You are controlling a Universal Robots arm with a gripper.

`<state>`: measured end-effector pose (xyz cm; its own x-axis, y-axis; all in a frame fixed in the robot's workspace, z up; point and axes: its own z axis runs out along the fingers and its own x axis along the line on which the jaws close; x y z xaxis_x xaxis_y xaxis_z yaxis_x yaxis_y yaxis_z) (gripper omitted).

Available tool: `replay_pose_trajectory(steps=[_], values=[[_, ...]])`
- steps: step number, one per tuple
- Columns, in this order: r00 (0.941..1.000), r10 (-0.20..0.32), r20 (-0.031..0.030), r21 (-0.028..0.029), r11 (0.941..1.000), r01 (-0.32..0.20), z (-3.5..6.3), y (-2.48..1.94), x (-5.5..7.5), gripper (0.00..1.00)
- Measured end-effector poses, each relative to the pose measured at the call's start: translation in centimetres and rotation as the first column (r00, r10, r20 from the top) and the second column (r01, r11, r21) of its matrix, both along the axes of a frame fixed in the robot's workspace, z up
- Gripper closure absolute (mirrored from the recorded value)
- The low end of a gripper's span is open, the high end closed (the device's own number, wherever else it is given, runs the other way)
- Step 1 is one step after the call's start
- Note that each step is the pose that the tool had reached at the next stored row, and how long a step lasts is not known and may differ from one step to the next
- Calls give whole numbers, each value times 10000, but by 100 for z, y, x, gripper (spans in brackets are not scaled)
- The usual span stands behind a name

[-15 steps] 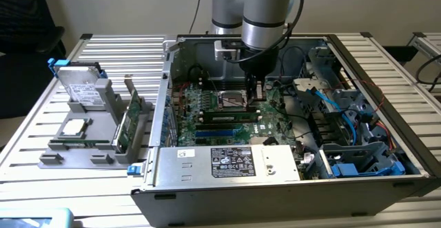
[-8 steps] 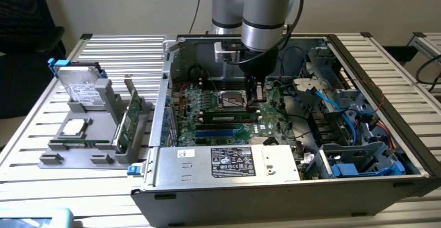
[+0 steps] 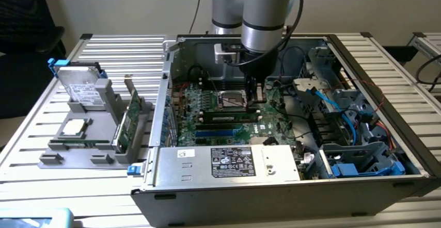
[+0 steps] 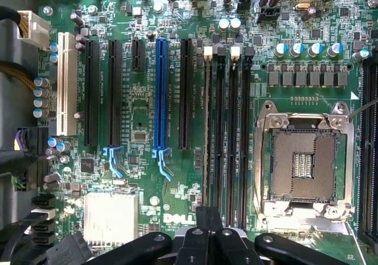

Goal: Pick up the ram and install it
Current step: 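Press down the ram until it locks into place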

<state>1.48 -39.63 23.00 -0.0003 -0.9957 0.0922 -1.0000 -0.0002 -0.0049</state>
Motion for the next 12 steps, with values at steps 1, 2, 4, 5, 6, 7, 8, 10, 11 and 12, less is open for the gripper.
replay_pose_trajectory(steps=[1, 2, 4, 5, 6, 7, 8, 10, 11, 12], values=[[10000, 0, 0, 0, 10000, 0, -2, 0, 0, 89], [10000, 0, 0, 1, 10000, 0, -5, 0, 0, 89], [10000, 1, 0, 0, 10000, -1, -12, 0, 0, 89], [10000, 0, 0, 1, 10000, 0, -15, 0, 0, 89], [10000, 1, 1, 1, 10000, -1, -20, 0, 0, 89], [10000, 1, 0, -1, 10000, -1, -25, 0, 0, 89], [10000, 1, -1, -3, 10000, -1, -29, 0, 0, 89], [10000, 1, -1, -5, 10000, -1, -37, -1, 0, 89], [10000, 1, 1, 1, 10000, -1, -42, 0, 0, 89], [10000, 1, 0, 0, 10000, -1, -46, 0, 0, 89]])
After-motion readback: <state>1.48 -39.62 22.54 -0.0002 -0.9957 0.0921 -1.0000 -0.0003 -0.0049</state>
